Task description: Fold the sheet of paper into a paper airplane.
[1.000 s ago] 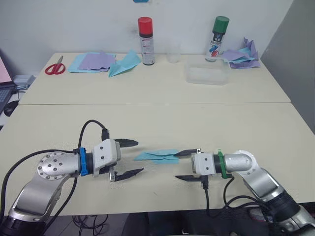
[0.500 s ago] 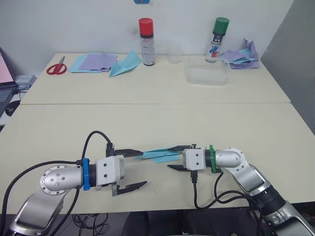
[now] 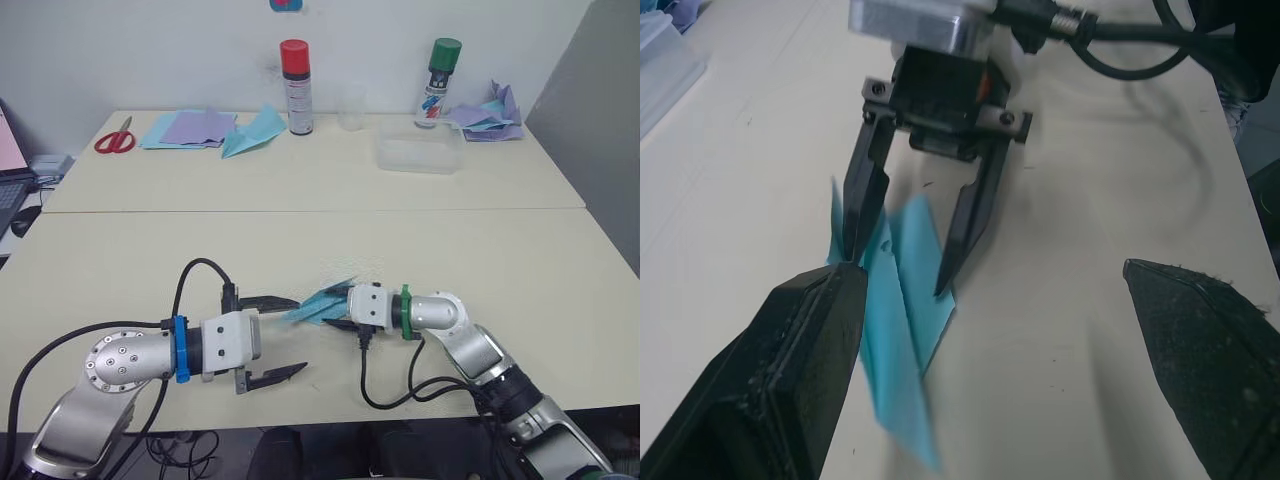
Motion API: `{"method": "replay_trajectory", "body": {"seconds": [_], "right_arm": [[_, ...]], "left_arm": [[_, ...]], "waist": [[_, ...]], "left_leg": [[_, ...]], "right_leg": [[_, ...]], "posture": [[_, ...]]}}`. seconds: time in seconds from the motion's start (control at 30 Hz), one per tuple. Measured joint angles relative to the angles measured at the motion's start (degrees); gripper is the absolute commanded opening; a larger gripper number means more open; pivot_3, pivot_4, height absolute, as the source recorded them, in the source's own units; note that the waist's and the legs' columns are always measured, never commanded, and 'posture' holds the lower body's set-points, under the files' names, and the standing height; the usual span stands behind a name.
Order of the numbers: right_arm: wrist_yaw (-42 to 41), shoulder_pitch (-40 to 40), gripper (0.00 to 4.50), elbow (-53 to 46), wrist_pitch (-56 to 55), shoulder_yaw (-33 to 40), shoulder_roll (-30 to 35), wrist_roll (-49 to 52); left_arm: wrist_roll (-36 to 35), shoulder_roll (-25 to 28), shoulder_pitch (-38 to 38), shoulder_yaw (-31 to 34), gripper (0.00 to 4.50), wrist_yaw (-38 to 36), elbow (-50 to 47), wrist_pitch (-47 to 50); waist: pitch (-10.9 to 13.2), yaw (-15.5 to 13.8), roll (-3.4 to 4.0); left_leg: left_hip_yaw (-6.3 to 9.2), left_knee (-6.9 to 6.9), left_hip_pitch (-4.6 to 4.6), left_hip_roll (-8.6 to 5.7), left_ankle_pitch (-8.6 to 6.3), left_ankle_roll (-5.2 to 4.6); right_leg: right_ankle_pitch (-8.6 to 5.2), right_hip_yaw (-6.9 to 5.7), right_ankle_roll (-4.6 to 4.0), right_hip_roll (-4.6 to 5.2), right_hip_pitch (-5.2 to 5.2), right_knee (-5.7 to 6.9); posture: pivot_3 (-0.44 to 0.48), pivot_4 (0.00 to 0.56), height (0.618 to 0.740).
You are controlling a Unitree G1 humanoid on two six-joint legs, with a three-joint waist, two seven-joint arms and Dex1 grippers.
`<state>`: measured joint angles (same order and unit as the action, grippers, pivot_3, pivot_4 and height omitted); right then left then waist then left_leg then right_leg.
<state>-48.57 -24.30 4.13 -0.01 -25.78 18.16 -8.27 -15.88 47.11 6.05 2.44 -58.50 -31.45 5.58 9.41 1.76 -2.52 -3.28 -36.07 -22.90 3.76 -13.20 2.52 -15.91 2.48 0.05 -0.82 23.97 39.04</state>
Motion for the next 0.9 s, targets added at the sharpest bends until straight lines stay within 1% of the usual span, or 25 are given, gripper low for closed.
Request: {"method": "replay_trajectory", "body": {"seconds": [0.1,0.13,0.27,0.43,0.6,0.67,0.73,0.8,0.9], "right_arm": [[0.15,-0.75,0.24,1.24,2.53,-0.22,-0.87,-0.03],[0.14,-1.31,0.04,1.37,2.84,-0.24,-0.91,-0.07],[0.2,-3.38,0.04,2.84,2.04,-0.24,-0.06,-1.0],[0.14,-5.13,0.04,5.08,-2.55,-0.15,2.18,-1.8],[-0.45,-6.16,0.04,3.93,-2.21,0.35,3.18,-1.42],[-1.64,-6.12,0.04,0.87,2.4,1.44,3.47,0.06],[-2.96,-6.19,0.04,-3.07,9.45,3.15,4.19,2.35],[-4.45,-6.98,0.04,-6.99,19.06,5.41,5.94,5.03],[-5.28,-9.91,0.04,-10.82,36.28,10.1,9.26,8.85]], "left_arm": [[-0.02,-0.1,0.24,0.0,4.5,0.38,-0.24,0.23],[-0.03,-0.11,0.41,0.0,4.5,0.41,-0.32,0.24],[-0.04,-0.24,1.17,0.0,4.5,0.51,-0.73,0.27],[-0.03,-1.03,0.94,0.0,4.5,1.25,-0.75,0.22],[-0.33,-1.69,-0.18,0.0,4.5,1.66,-0.75,0.25],[-2.38,-2.24,-1.3,0.0,4.5,2.09,-0.9,2.29],[-7.03,-2.63,-3.99,0.83,4.5,4.11,-1.82,7.89],[-12.46,-2.36,-7.38,3.08,4.5,5.98,-2.68,14.05],[-18.13,-1.14,-11.71,5.1,4.5,7.7,-2.76,21.0]], "waist": [[0.0,0.0,0.0],[0.0,0.01,0.0],[-0.01,0.02,0.0],[-0.01,0.0,0.0],[-0.01,-0.02,0.0],[-0.01,-0.05,0.0],[0.0,-0.12,0.0],[0.0,-0.16,0.0],[0.0,-0.09,0.0]], "left_leg": [[0.0,0.0,0.0,-0.01,0.0,0.0],[0.01,-0.01,0.01,-0.01,0.0,0.0],[-0.01,-0.02,0.03,-0.02,0.0,0.0],[-0.01,-0.03,0.02,-0.04,0.0,0.0],[0.0,-0.02,0.01,-0.02,0.0,0.0],[0.02,-0.03,0.0,0.0,0.0,0.0],[0.05,-0.08,-0.03,0.0,0.0,0.0],[0.07,-0.12,0.0,-0.02,0.0,0.0],[0.14,-0.16,0.03,-0.07,0.0,0.0]], "right_leg": [[0.0,0.01,0.0,0.0,0.0,0.0],[0.0,0.03,0.0,0.0,0.0,0.0],[0.01,-0.01,0.0,0.0,-0.03,0.01],[0.01,0.02,0.0,0.0,-0.03,0.01],[0.02,-0.01,-0.01,0.0,-0.02,0.02],[0.03,-0.02,-0.03,0.0,-0.02,0.04],[0.05,-0.07,-0.03,0.0,-0.05,0.06],[0.03,-0.11,0.03,0.0,-0.11,0.06],[0.05,-0.08,0.07,0.0,-0.17,0.04]], "posture": [[0.0,0.15,0.74],[0.0,0.15,0.74],[0.0,0.15,0.74],[0.0,0.15,0.74],[0.0,0.15,0.74],[0.0,0.15,0.74],[0.0,0.15,0.74],[0.0,0.15,0.74],[0.0,0.15,0.74]]}}
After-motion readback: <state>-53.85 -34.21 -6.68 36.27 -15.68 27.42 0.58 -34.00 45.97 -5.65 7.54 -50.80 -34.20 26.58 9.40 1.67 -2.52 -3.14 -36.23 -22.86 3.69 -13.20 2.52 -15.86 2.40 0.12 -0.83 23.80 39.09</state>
